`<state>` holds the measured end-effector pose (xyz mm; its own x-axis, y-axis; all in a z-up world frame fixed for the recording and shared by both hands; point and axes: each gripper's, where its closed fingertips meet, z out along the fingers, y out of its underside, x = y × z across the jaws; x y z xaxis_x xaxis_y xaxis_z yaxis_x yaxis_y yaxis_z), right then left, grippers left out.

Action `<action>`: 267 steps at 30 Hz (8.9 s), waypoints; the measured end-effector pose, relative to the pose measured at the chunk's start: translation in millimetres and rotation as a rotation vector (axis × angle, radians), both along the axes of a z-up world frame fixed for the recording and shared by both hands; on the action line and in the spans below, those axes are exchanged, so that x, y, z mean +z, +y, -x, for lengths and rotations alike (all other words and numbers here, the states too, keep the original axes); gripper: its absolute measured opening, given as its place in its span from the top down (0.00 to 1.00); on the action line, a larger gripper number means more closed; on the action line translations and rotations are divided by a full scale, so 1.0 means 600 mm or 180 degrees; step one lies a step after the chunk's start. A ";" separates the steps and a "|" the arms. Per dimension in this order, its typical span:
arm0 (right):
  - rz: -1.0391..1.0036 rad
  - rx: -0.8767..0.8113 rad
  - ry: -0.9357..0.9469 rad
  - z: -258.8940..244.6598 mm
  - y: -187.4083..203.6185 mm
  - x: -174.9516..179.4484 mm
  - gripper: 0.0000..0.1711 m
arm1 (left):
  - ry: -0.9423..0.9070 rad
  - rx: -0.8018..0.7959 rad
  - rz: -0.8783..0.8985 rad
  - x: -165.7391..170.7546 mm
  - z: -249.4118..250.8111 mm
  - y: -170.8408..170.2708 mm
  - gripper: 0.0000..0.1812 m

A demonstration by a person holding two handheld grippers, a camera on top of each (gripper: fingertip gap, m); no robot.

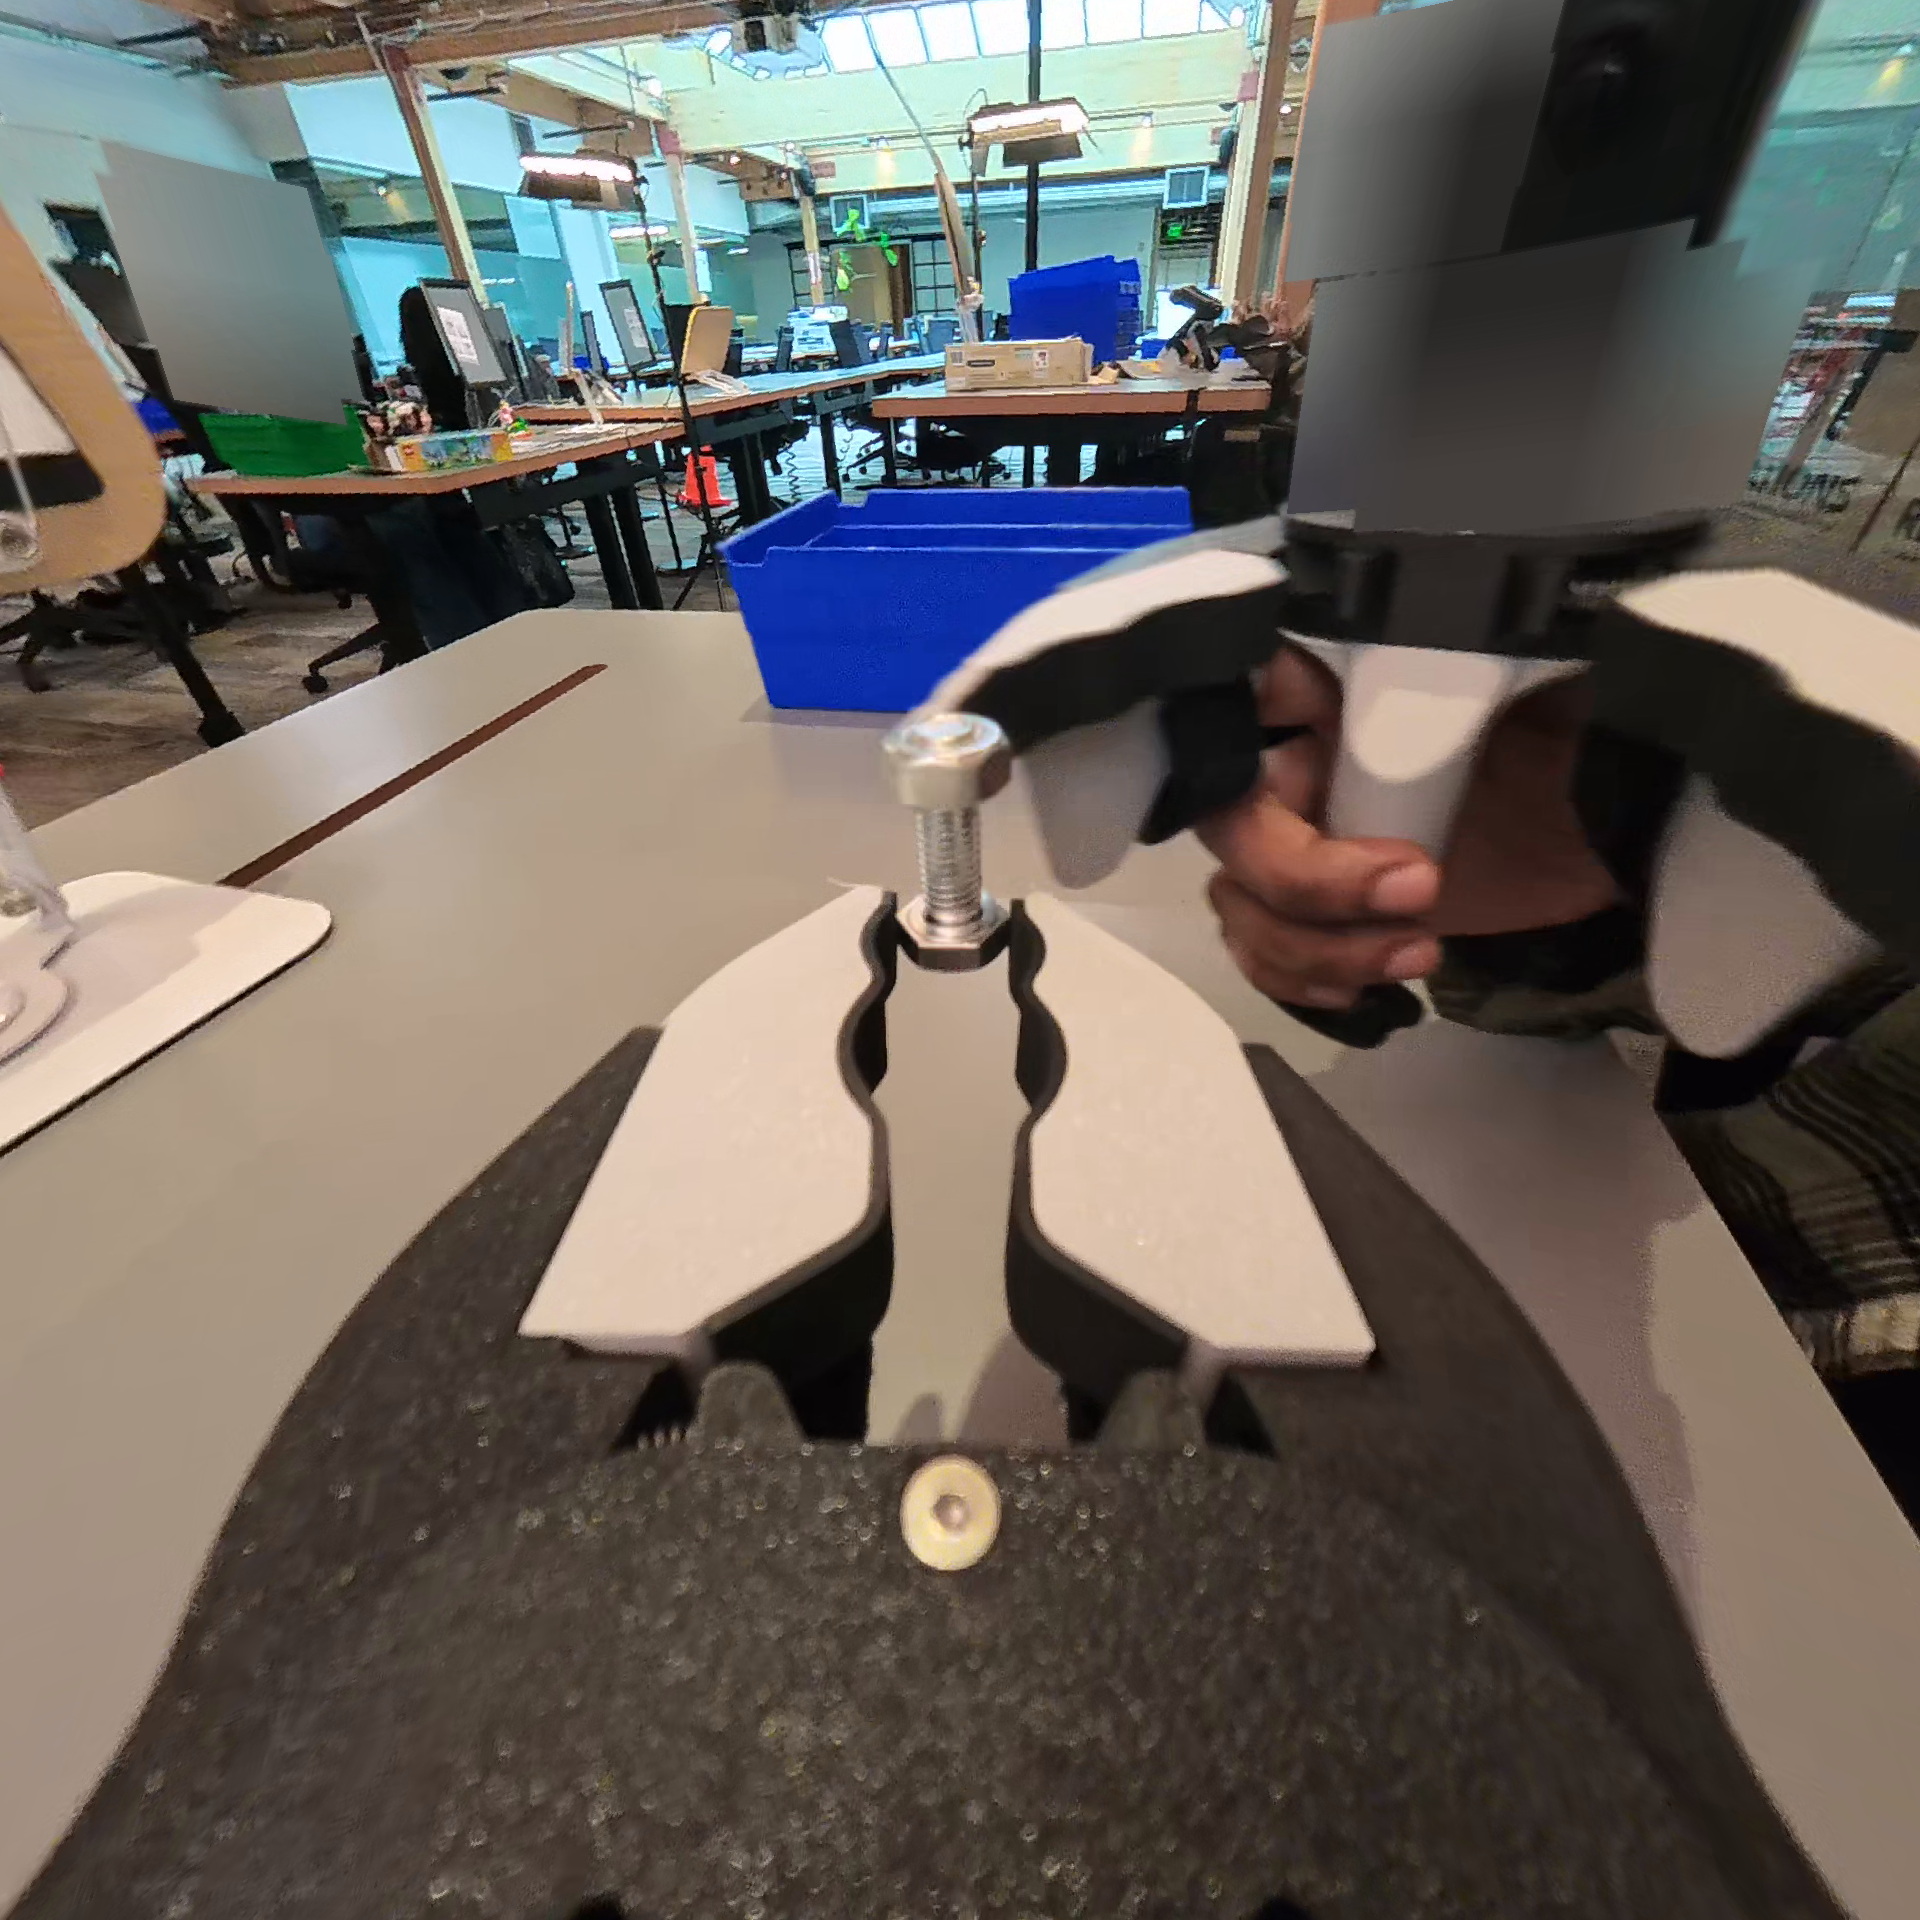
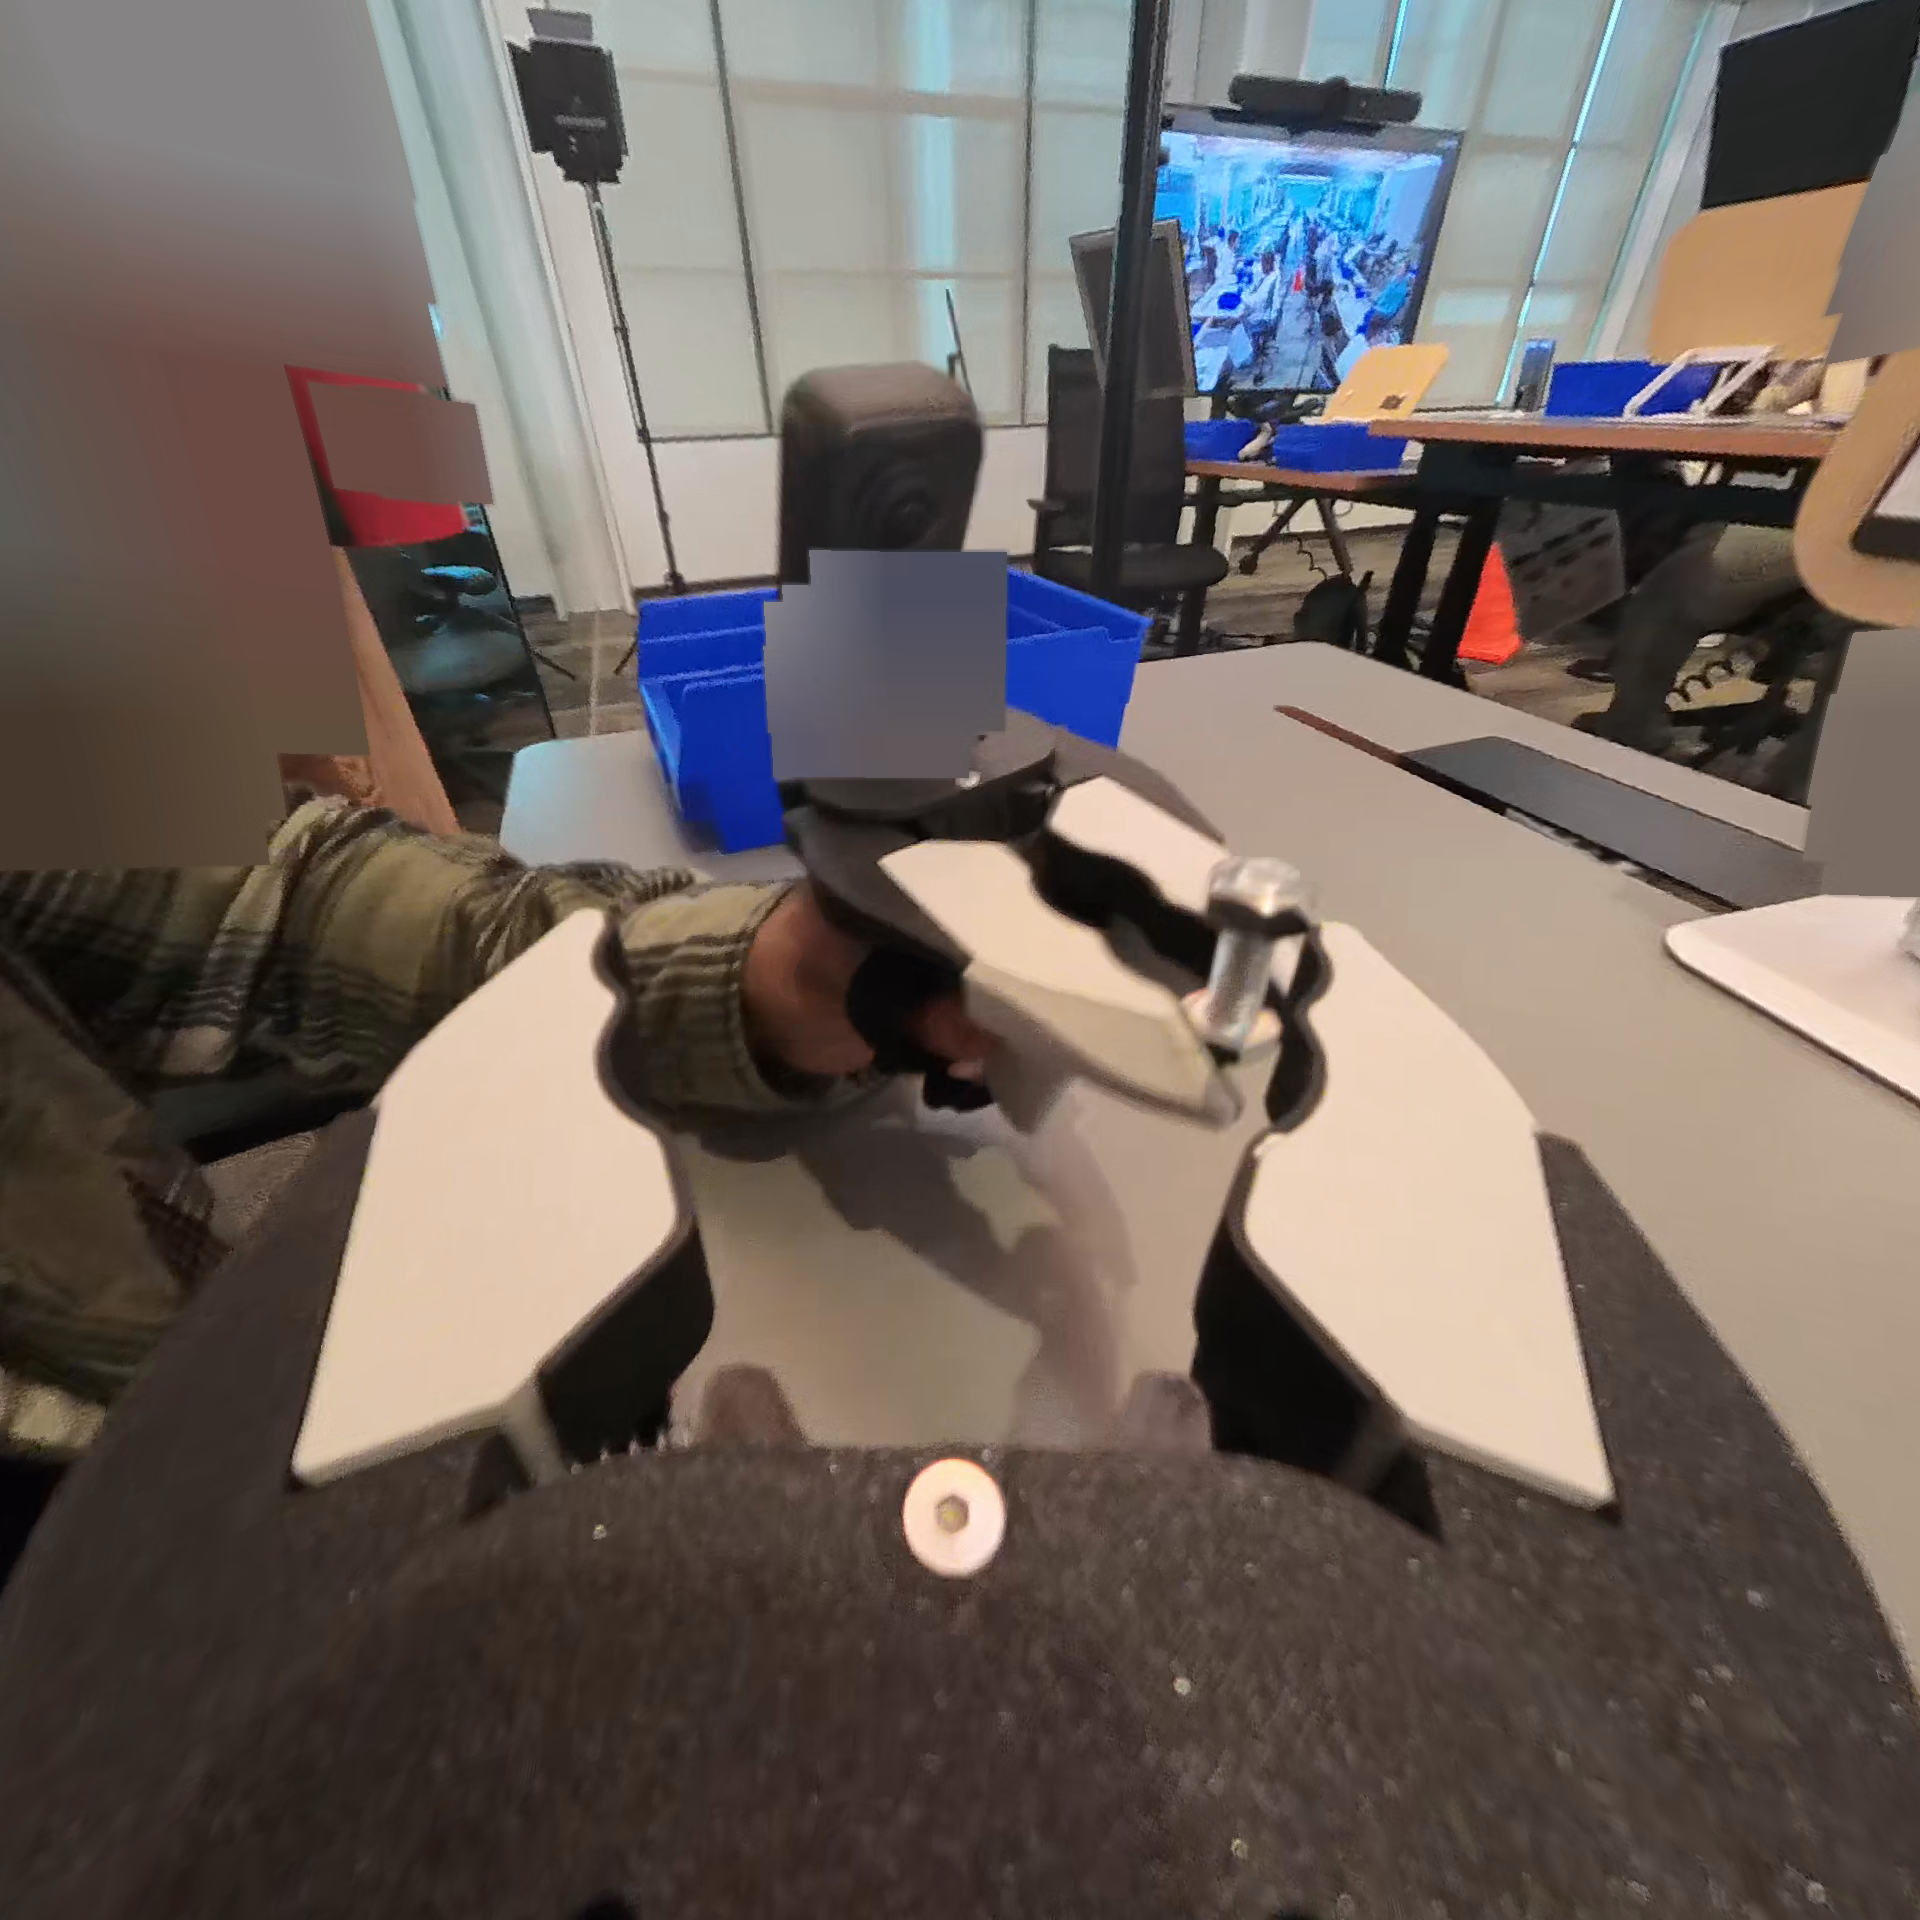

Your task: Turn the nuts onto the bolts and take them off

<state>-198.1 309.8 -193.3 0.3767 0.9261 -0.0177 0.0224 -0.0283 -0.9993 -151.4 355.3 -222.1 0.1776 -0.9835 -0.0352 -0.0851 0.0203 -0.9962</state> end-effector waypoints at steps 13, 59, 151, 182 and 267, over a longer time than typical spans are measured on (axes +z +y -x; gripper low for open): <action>-0.0136 -0.0061 -0.0026 -0.009 -0.022 0.005 0.35 | 0.0028 0.0023 0.0041 -0.005 0.001 0.004 0.89; -0.0062 -0.0121 0.0047 -0.028 -0.005 0.003 0.38 | -0.0026 0.0003 0.0172 -0.001 0.006 0.009 0.89; -0.0149 -0.1789 -0.0153 -0.196 0.255 -0.040 0.62 | 0.0332 0.2783 0.0082 0.170 0.687 0.026 0.67; -0.0146 -0.1139 -0.0218 -0.105 0.254 -0.042 0.61 | 0.3919 0.0548 0.1562 -0.125 0.753 0.185 0.92; -0.0582 -0.0860 -0.0042 -0.085 0.197 0.025 0.61 | 0.4373 0.1473 0.3242 -0.137 0.766 0.169 0.96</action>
